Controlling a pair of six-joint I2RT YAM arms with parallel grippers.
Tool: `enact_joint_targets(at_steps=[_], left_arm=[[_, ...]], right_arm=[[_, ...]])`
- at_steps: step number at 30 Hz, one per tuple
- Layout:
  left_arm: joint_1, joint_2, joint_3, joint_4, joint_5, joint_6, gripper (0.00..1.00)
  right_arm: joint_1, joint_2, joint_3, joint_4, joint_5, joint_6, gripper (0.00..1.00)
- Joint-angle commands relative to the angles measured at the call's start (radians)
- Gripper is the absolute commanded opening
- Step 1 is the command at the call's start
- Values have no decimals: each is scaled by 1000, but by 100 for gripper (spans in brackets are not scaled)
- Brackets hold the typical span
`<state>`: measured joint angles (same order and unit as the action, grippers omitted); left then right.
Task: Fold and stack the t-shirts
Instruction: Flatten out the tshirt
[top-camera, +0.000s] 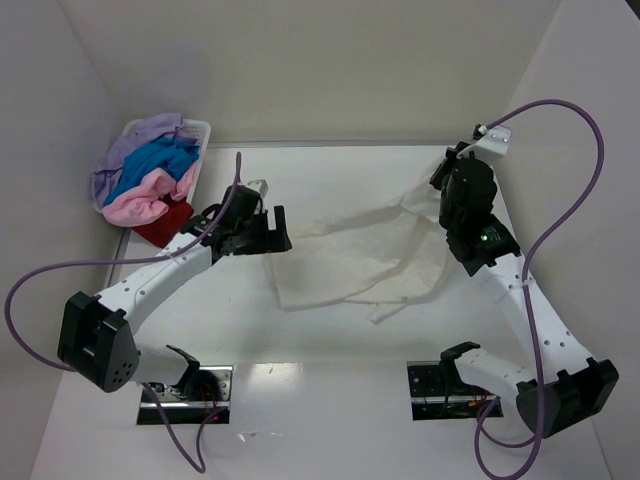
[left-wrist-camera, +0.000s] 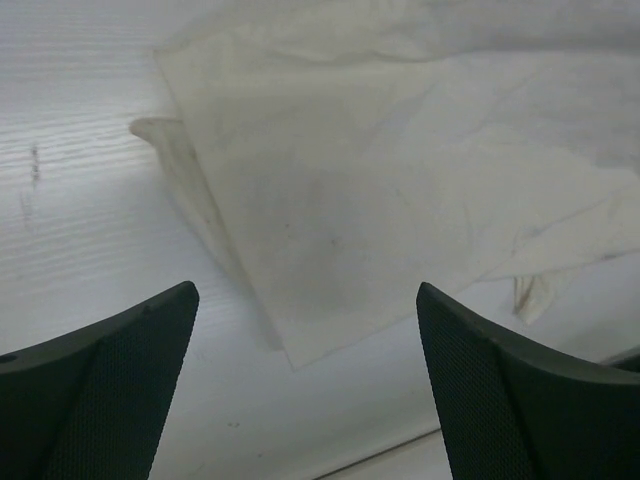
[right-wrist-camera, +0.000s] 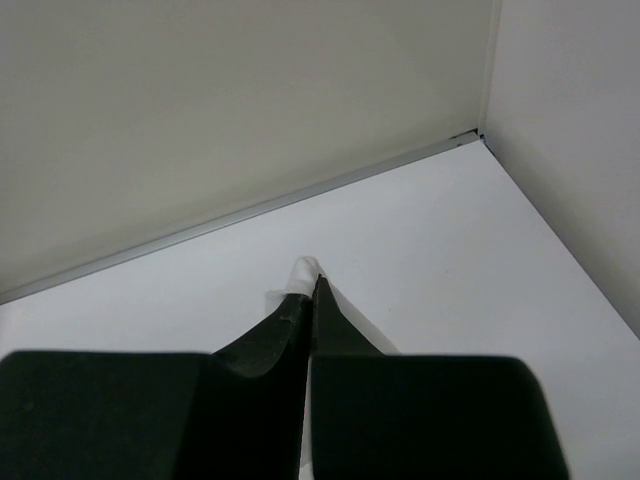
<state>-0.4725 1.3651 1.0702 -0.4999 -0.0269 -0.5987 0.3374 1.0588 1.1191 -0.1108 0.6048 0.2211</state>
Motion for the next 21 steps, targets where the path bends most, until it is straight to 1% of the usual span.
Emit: enact_joint_targets(at_steps=[1, 2, 4, 6, 11, 17, 21], left_arm=[[-38, -79, -47, 38, 142, 7, 97], [-47, -99, -103, 47, 165, -7, 97], [-63, -135, -166, 70, 196, -59, 97], [-75, -173, -237, 70, 208, -82, 95], [-106, -195, -273, 70, 252, -90, 92], [-158, -57, -263, 81, 220, -64, 90], [-196, 47, -227, 81, 156, -64, 86]], right_arm=[[-5, 7, -7, 95, 4, 21, 0], [-5, 7, -16, 105, 4, 21, 0], [-5, 7, -16, 115, 4, 21, 0], [-5, 26, -25, 115, 4, 21, 0], [-5, 44, -16, 125, 4, 30, 0], [-5, 44, -16, 125, -5, 31, 0], [-5, 44, -16, 125, 4, 21, 0]])
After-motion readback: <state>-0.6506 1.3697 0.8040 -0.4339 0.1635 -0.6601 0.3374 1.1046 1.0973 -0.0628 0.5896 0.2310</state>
